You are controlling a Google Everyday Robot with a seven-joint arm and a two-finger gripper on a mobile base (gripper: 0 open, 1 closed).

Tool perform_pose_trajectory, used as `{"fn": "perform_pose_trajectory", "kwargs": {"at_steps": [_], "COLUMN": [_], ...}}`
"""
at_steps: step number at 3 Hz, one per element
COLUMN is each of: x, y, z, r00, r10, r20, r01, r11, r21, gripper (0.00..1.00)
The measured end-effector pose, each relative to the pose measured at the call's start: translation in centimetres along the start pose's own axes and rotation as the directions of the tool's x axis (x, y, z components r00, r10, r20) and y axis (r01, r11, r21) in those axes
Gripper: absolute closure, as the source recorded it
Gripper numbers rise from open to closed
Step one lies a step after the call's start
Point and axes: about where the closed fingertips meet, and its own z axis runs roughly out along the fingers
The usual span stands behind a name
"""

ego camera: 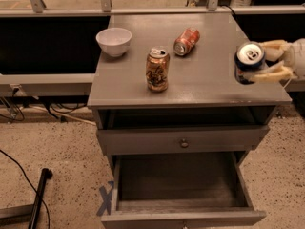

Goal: Pick pepsi can from middle drawer and place on counter

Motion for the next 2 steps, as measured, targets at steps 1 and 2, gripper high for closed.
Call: {"fn": "perform_pose_trajectory", "kwargs": {"at_steps": [1,2], "x": [-1.08,-1.1], "y": [-2.17,-2.19], "z": [-0.85,-0.88], "r00": [1.0,1.0], "r10": [-0.001,-0.004], "r20": [-0.012,-0.012], "r01": [0.001,0.004], "r11": [0.9989,0.9988], "r21": [0.048,0.049], "gripper": [1.0,1.0]}}
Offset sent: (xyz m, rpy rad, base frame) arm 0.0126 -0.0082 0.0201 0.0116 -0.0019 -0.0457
